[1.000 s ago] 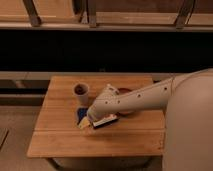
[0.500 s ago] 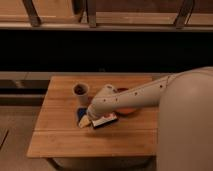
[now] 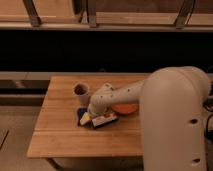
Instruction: Place the white sponge in the ceramic bowl
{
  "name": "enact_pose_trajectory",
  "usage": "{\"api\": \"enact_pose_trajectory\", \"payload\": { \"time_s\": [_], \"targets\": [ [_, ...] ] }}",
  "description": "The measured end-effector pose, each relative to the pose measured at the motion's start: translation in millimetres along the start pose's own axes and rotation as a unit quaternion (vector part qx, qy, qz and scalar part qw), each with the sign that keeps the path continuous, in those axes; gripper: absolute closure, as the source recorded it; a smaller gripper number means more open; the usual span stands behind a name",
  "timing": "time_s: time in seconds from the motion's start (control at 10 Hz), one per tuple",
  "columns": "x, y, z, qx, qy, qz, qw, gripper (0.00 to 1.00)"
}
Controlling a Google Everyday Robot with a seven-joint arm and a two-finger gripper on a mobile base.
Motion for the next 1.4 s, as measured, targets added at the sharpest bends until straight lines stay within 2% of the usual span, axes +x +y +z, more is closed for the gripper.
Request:
{"api": "enact_pose_trajectory", "payload": {
  "time_s": [0.4,0.8,1.0,1.4],
  "targets": [
    [-9.5,14.0,14.1,-0.006,0.010,-0.007,0.9999,0.20],
    [-11.9,27.6,44.4,-0.023,0.038,-0.023,0.9988,0.20],
    [-23.3,35.4,55.3,-0.027,0.046,-0.038,0.9978,0.21],
    [-36.2,44.4,62.9,-0.026,0.052,-0.068,0.9960,0.56]
  ]
}}
